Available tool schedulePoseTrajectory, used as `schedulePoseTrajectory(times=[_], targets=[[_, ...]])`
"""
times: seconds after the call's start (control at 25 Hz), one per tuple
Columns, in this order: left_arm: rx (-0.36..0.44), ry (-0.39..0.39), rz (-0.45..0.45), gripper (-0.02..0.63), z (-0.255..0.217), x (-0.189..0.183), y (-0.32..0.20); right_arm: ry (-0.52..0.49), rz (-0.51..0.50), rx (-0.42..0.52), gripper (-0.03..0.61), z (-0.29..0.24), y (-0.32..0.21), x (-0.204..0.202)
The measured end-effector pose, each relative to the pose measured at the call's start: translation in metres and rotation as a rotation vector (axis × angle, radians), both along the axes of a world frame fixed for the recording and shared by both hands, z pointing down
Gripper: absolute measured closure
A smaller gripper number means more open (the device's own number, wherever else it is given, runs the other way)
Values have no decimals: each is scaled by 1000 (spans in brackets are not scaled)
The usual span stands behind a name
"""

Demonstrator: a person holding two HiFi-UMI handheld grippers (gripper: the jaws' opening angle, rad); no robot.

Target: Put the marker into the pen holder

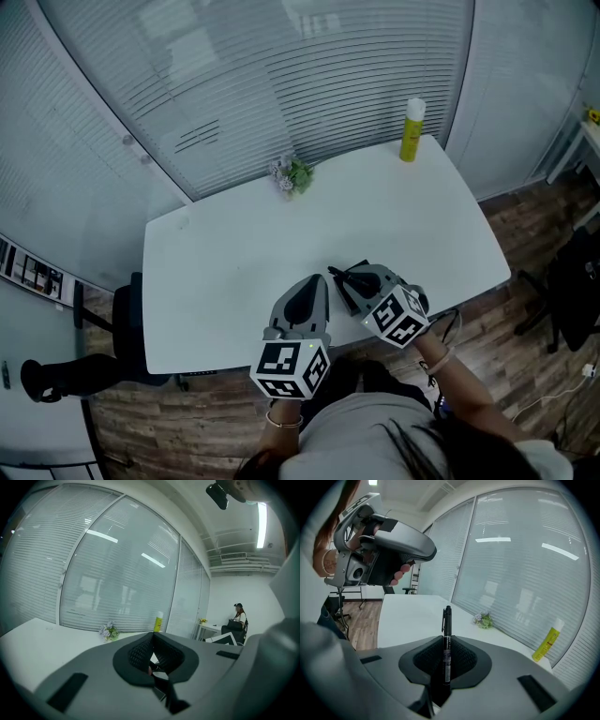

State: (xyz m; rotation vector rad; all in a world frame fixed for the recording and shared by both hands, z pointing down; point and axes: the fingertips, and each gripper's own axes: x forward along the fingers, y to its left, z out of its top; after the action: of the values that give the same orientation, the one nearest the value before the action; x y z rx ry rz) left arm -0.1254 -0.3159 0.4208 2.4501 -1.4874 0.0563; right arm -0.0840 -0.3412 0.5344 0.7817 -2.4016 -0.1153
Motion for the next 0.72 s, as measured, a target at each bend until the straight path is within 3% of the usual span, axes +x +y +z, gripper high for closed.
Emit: schedulePoseTrajectory(times=[0.72], targets=[[-21,33,-8,595,5,-6,8,107,-17,-133,508,15,-1,-2]])
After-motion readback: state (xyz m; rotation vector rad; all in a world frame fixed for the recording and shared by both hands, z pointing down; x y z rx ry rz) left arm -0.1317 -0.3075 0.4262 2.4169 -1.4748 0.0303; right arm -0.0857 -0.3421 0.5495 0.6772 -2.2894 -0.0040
